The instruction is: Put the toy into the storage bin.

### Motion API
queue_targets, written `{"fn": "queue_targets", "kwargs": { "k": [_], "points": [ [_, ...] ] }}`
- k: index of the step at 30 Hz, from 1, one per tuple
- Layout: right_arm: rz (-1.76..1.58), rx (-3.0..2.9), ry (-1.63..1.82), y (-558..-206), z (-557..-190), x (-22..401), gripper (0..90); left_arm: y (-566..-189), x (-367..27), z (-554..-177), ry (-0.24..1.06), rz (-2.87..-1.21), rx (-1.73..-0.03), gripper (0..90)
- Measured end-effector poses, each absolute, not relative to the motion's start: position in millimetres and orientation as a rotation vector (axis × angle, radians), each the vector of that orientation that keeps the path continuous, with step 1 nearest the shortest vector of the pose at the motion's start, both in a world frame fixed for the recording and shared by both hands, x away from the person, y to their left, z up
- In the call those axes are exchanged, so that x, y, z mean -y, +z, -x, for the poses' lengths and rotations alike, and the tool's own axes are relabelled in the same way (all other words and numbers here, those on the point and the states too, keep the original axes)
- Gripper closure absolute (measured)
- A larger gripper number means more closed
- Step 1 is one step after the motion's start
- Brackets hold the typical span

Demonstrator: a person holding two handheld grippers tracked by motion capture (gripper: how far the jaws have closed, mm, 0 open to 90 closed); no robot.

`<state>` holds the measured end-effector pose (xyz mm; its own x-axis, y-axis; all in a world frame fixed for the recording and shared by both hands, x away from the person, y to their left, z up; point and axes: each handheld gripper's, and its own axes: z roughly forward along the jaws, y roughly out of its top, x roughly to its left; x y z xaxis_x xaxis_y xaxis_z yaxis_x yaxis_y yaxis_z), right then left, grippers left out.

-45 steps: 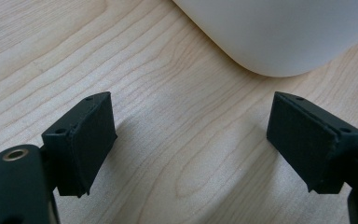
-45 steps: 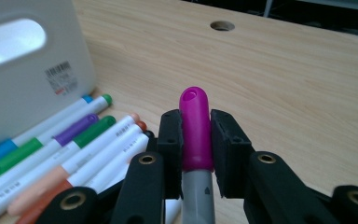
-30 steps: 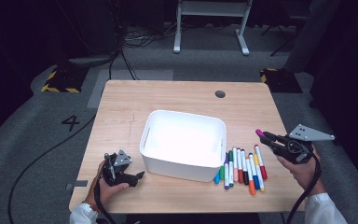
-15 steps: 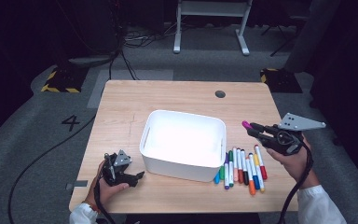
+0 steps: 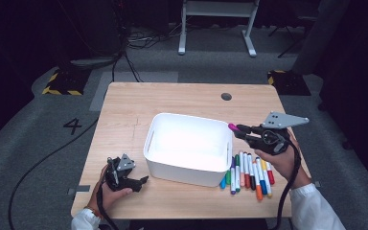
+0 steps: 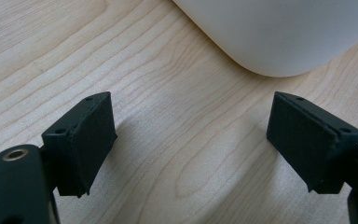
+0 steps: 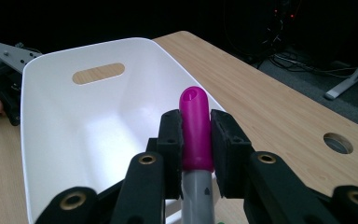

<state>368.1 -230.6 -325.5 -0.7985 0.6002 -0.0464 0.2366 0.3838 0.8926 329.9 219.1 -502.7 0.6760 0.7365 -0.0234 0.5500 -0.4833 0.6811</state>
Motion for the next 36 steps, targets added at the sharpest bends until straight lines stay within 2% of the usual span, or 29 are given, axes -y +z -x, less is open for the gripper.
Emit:
{"fn": "queue_targets", "kwargs": {
  "k": [13, 36],
  "points": [
    [-0.641, -2.367, 1.386, -311.8, -368.6, 188.0, 75.0, -502.5, -219.2, -330.0, 0.364, -2.214, -0.984, 15.5],
    [-0.537, -2.551, 1.287, -329.1, -375.8, 125.8, 75.0, -502.4, -219.2, -329.9, 0.364, -2.215, -0.984, 15.5]
  ]
}}
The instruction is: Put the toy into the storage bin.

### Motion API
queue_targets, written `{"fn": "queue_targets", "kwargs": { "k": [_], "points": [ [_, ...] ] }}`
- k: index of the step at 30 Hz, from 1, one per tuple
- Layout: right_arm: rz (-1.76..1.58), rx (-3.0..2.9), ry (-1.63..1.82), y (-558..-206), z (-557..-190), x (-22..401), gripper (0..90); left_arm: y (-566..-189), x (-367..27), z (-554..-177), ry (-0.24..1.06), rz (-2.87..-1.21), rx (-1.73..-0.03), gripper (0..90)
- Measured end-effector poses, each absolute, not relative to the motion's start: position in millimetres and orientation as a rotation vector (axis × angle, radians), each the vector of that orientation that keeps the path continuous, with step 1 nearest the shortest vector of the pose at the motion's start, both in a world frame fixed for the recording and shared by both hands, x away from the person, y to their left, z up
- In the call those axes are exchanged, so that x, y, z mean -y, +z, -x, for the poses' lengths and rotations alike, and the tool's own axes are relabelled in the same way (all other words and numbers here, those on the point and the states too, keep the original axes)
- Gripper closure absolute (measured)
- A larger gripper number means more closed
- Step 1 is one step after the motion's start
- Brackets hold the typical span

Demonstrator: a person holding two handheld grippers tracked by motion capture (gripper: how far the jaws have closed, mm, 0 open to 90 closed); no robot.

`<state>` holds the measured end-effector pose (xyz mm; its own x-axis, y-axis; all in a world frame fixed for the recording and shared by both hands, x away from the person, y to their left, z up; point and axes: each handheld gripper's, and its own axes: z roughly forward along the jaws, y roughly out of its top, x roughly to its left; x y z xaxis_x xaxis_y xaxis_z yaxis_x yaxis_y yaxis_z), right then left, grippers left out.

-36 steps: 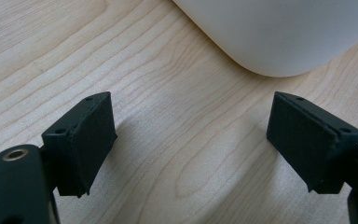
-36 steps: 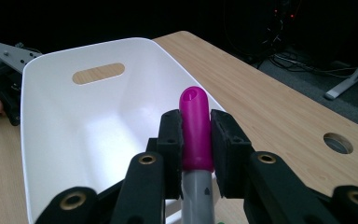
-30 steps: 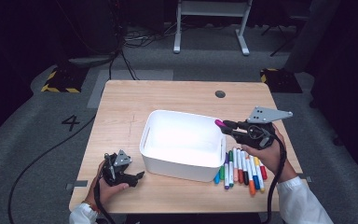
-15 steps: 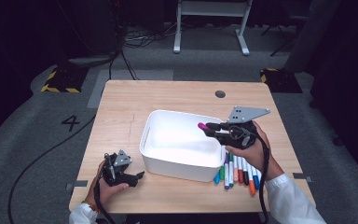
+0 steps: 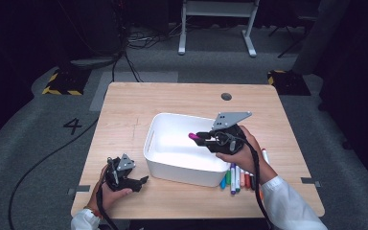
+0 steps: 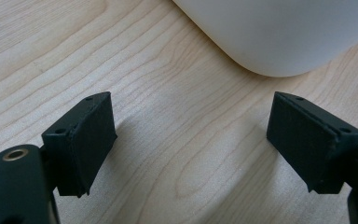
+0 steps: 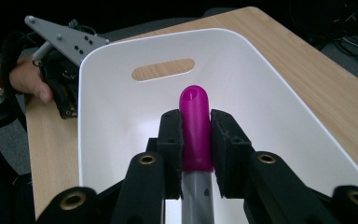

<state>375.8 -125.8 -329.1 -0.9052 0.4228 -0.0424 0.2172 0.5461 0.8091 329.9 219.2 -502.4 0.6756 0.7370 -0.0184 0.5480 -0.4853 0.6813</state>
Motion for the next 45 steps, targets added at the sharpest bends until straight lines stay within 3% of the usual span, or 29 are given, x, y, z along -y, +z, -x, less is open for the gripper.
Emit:
{"fn": "queue_targets", "kwargs": {
  "k": [26, 36, 45],
  "points": [
    [-0.343, -2.856, 0.936, -358.8, -359.1, 90.7, 73.8, -502.4, -219.1, -329.7, 0.364, -2.212, -0.989, 15.5],
    [-0.379, -2.776, 1.026, -358.4, -360.2, 100.2, 61.0, -502.7, -219.0, -329.7, 0.358, -2.21, -0.99, 15.5],
    [-0.509, -2.6, 1.172, -344.7, -358.2, 134.7, 46.7, -502.6, -219.0, -329.7, 0.355, -2.211, -0.99, 15.5]
  ]
}}
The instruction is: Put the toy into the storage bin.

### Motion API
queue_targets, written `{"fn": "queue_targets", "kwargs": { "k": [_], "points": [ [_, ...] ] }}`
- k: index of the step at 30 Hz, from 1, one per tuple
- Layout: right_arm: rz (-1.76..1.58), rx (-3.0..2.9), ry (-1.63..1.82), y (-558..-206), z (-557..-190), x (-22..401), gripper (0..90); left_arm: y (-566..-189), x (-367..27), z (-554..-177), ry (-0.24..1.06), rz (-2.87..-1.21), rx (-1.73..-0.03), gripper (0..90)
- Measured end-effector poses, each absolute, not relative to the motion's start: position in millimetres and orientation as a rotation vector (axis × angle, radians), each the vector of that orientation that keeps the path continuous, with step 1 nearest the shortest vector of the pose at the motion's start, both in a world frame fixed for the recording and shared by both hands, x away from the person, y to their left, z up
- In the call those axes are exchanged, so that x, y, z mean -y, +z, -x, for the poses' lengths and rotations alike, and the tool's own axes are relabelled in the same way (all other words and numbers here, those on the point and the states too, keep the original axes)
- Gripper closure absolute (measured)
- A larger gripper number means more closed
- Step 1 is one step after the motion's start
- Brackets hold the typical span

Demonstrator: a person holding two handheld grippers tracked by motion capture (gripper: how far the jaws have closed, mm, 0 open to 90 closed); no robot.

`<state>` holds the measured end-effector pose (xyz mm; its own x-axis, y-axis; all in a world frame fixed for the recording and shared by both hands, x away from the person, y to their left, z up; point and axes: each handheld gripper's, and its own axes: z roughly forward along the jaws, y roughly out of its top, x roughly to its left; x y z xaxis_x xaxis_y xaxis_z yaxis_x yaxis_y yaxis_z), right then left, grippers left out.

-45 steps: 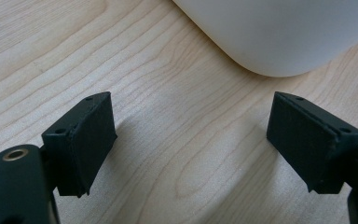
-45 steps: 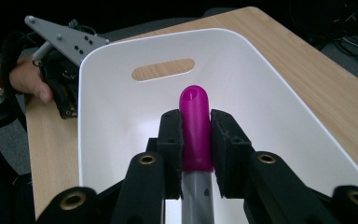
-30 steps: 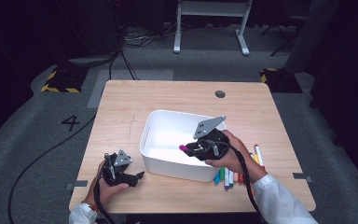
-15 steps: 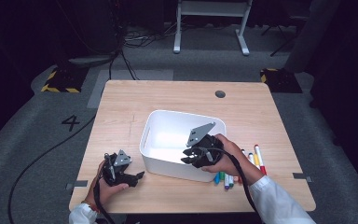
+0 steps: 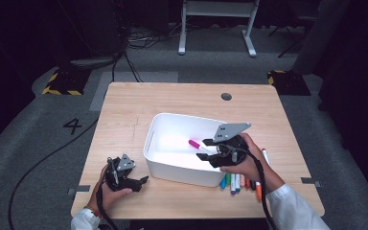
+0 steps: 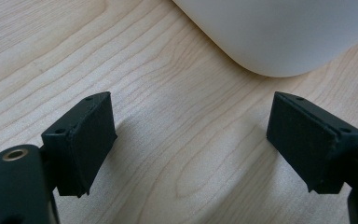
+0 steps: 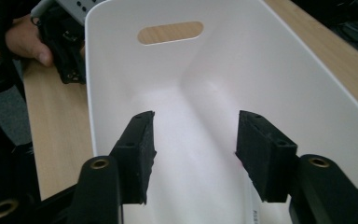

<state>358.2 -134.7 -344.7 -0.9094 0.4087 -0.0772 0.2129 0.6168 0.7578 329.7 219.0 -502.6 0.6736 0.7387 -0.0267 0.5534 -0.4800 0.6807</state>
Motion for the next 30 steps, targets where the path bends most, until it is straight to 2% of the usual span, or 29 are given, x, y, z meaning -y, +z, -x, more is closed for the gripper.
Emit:
{"fn": "queue_targets", "kwargs": {
  "k": [6, 16, 20, 25, 30],
  "points": [
    [-0.558, -2.465, 1.212, -334.1, -350.4, 163.5, 37.2, -502.7, -218.9, -329.7, 0.358, -2.21, -0.99, 15.5],
    [-0.68, -2.294, 1.221, -326.4, -334.7, 232.7, 35.7, -502.7, -218.9, -329.7, 0.359, -2.209, -0.989, 15.5],
    [-0.79, -2.257, 1.157, -347.0, -326.8, 278.2, 35.7, -502.6, -219.0, -329.6, 0.363, -2.21, -0.991, 15.5],
    [-0.882, -2.237, 1.119, -370.6, -324.2, 305.1, 35.9, -502.4, -219.1, -329.7, 0.364, -2.212, -0.989, 15.5],
    [-1.023, -2.24, 1.018, -413.9, -322.2, 338.3, 36.2, -502.6, -219.0, -329.8, 0.359, -2.211, -0.991, 15.4]
  ]
}}
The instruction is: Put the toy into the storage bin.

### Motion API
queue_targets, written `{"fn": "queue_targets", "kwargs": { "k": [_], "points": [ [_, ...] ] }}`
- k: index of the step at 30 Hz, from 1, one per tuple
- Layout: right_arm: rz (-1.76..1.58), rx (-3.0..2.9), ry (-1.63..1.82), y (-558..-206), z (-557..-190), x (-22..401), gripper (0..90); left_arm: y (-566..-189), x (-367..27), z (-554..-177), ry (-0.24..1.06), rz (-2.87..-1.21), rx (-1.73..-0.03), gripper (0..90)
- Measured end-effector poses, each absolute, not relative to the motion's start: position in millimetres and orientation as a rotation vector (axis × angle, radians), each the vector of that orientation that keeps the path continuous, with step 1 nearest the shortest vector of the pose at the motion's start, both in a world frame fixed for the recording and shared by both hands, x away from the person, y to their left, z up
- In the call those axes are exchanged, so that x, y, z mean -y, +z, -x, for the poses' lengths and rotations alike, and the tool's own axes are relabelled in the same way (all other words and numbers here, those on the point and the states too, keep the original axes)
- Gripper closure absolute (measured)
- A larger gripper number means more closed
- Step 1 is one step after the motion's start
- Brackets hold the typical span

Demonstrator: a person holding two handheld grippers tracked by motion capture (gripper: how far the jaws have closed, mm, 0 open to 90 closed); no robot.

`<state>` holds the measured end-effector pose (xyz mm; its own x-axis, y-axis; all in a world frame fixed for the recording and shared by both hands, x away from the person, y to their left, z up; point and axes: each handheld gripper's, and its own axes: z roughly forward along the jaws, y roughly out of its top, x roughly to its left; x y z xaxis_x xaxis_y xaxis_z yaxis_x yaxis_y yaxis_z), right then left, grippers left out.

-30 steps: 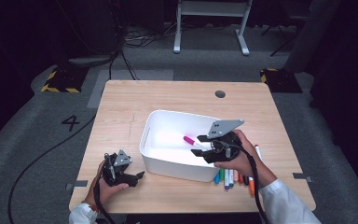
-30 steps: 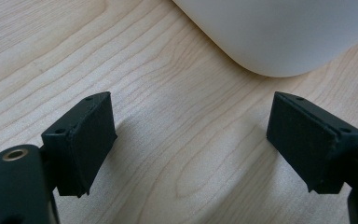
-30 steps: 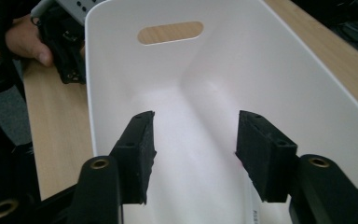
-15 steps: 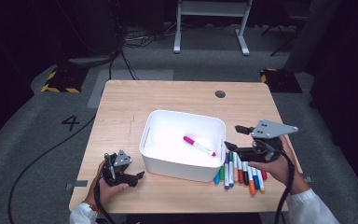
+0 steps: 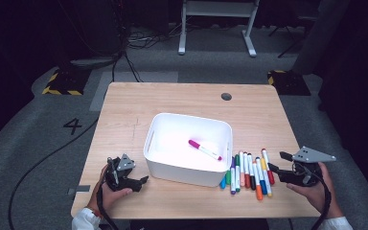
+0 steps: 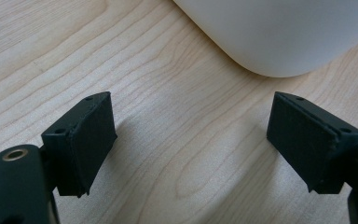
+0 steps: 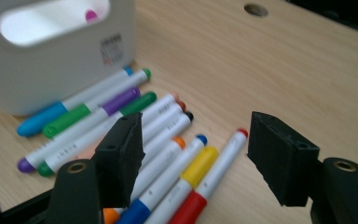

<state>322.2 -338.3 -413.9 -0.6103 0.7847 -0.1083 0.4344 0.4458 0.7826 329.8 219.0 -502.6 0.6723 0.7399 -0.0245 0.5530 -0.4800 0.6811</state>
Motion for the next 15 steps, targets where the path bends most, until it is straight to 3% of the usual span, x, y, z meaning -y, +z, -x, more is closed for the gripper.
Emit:
{"fn": "queue_targets", "kwargs": {
  "k": [15],
  "points": [
    [-1.197, -2.274, 0.944, -472.7, -329.9, 355.2, 39.6, -502.7, -218.8, -330.0, 0.359, -2.209, -0.991, 15.5]
  ]
}}
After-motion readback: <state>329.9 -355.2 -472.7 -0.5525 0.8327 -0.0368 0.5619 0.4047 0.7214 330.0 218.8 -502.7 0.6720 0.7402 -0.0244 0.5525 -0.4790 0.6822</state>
